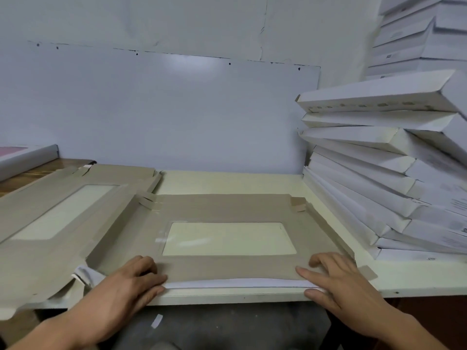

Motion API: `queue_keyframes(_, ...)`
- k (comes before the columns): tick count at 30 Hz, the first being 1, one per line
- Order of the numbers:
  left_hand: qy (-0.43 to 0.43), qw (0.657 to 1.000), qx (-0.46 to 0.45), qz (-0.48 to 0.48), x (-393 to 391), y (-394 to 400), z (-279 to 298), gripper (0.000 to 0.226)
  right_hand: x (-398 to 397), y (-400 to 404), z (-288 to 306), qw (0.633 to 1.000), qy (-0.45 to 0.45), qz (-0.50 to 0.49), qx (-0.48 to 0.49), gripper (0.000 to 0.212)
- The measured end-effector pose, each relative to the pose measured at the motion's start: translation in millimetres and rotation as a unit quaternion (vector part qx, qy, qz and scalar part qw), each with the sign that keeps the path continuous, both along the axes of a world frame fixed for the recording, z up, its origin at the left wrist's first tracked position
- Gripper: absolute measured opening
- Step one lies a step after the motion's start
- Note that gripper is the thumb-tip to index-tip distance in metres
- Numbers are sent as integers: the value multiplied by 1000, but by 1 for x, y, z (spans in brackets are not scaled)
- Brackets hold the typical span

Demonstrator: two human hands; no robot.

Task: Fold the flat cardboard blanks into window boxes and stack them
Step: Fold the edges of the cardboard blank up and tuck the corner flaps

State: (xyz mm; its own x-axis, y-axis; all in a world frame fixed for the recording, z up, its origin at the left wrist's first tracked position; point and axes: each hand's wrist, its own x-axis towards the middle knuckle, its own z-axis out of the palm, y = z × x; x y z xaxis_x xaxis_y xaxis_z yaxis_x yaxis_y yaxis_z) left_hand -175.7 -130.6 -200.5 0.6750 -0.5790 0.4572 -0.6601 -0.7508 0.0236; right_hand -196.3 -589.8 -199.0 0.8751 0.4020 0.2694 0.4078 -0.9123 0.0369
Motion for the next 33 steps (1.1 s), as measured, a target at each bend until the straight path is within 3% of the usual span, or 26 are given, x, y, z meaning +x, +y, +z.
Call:
queue_keyframes(4, 21, 1000, -4, 20, 2, -7, 13, 40, 1, 13, 1, 994, -77, 49, 56, 23)
queue_keyframes(8, 57, 990, 33, 127, 14, -21, 17, 44, 16, 21, 5, 996, -11, -10, 82, 42)
queue_keyframes(11, 74, 966, 102, 227, 30, -21, 14, 43, 36, 25, 4, 995, 16, -67, 71, 42)
queue_keyframes(15, 120, 952, 106, 261, 46, -7, 9, 45, 49, 28, -1, 988, 39, -111, 100, 42)
queue_keyframes(18, 83, 952, 99, 277, 47, -16, 2, 52, 52, 40, -7, 991, 45, -91, 89, 41)
queue_keyframes(20, 80, 956, 89, 268, 44, -35, -2, 62, 53, 63, -12, 992, 91, -76, 48, 48)
queue_keyframes(23, 176, 968, 67, 165, 37, -74, -7, 57, 49, 112, -16, 985, 173, -6, 6, 68)
queue_keyframes(26, 237, 960, 127, 74, 30, -100, -9, 74, 54, 134, -15, 981, 191, 32, -6, 79)
queue_keyframes(33, 283, 937, 184, 90, 35, -36, 6, 84, 58, 37, 3, 968, 236, -78, -19, 70)
